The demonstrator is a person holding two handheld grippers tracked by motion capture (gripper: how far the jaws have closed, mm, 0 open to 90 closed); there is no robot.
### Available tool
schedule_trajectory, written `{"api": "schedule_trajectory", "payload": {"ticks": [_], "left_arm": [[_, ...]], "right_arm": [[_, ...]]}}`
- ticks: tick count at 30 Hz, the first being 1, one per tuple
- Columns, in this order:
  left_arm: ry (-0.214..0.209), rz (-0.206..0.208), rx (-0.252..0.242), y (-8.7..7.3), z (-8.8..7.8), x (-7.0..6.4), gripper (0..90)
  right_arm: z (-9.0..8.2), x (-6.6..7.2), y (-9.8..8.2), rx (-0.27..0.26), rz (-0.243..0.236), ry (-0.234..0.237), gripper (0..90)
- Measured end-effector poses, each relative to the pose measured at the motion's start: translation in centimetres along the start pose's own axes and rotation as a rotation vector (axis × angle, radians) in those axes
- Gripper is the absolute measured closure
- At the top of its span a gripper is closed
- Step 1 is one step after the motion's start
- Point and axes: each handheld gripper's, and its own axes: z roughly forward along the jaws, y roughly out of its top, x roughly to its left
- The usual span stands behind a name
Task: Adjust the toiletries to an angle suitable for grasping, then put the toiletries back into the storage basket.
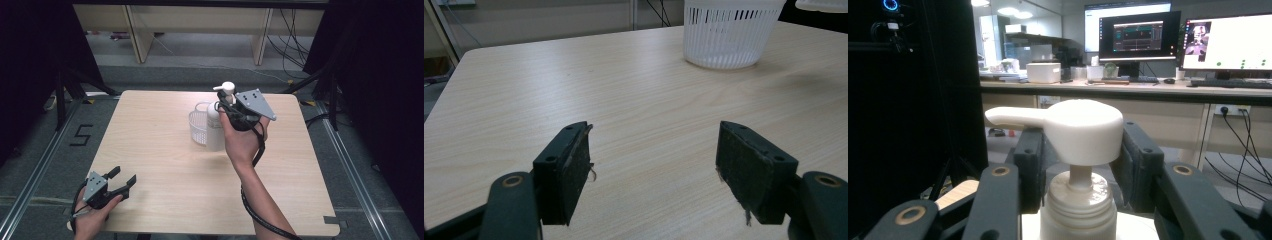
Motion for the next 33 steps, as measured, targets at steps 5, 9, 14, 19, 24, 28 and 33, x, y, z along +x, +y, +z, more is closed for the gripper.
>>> {"api": "schedule_trajectory", "payload": {"ticks": [5,9,14,19,24,28,33], "left_arm": [[0.010,-0.003,0.010,0.0,0.0,0.0,29.6],[0.016,0.000,0.016,0.1,0.0,-0.1,29.6],[0.008,-0.007,-0.003,0.0,0.0,0.0,29.6],[0.009,-0.006,-0.003,0.0,0.0,0.0,29.6],[0.018,-0.011,0.005,0.0,-0.4,0.0,29.6],[0.019,-0.008,0.012,0.0,-0.3,-0.1,29.6],[0.020,-0.010,0.010,0.0,-0.3,0.0,29.6]], "right_arm": [[0.3,0.2,0.6,0.005,0.016,0.006,60.2],[0.6,0.1,1.2,-0.012,0.012,0.007,60.2],[0.7,0.1,1.5,-0.011,0.013,0.008,60.2],[1.0,-0.1,1.4,-0.008,0.009,0.000,60.2],[1.2,0.0,1.2,0.001,0.015,0.002,60.2],[1.2,0.0,1.4,-0.003,0.015,0.001,60.2],[1.3,0.0,1.7,-0.014,0.013,0.005,60.1]]}}
